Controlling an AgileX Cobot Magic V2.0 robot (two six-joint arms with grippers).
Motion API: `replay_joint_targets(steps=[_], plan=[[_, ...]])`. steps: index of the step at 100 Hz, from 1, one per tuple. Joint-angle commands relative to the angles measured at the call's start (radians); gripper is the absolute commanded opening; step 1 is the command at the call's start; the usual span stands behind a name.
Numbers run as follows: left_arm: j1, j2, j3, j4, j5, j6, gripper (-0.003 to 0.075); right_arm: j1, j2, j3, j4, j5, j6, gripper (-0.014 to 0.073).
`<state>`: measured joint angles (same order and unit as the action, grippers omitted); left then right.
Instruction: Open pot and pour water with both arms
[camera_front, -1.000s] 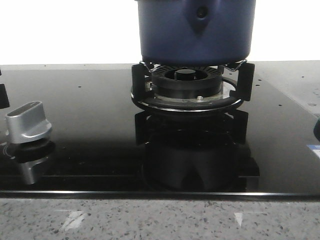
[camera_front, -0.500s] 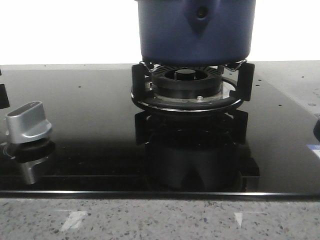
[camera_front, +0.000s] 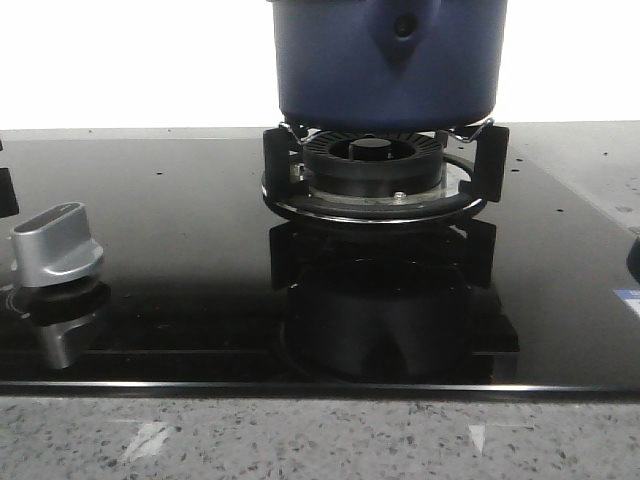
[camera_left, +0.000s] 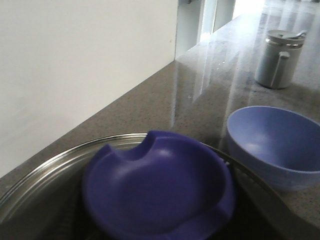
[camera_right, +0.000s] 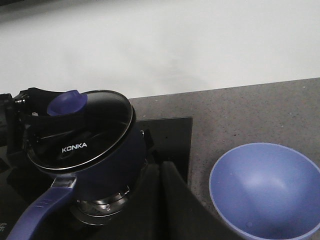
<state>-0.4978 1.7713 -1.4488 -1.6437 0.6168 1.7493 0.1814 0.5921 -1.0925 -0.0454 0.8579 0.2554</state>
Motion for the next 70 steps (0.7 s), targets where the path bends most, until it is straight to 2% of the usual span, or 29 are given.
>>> replay_joint_targets(steps=[1, 70], plan=[[-0.005, -0.055, -0.037, -0.062, 0.013, 0.000, 0.0388, 0.003, 0.004, -0.018, -0.001, -0.080, -0.011, -0.0070], [-0.005, -0.054, -0.037, -0.069, 0.066, 0.000, 0.0388, 0.003, 0.004, -0.018, -0.001, -0.077, -0.011, -0.0070]])
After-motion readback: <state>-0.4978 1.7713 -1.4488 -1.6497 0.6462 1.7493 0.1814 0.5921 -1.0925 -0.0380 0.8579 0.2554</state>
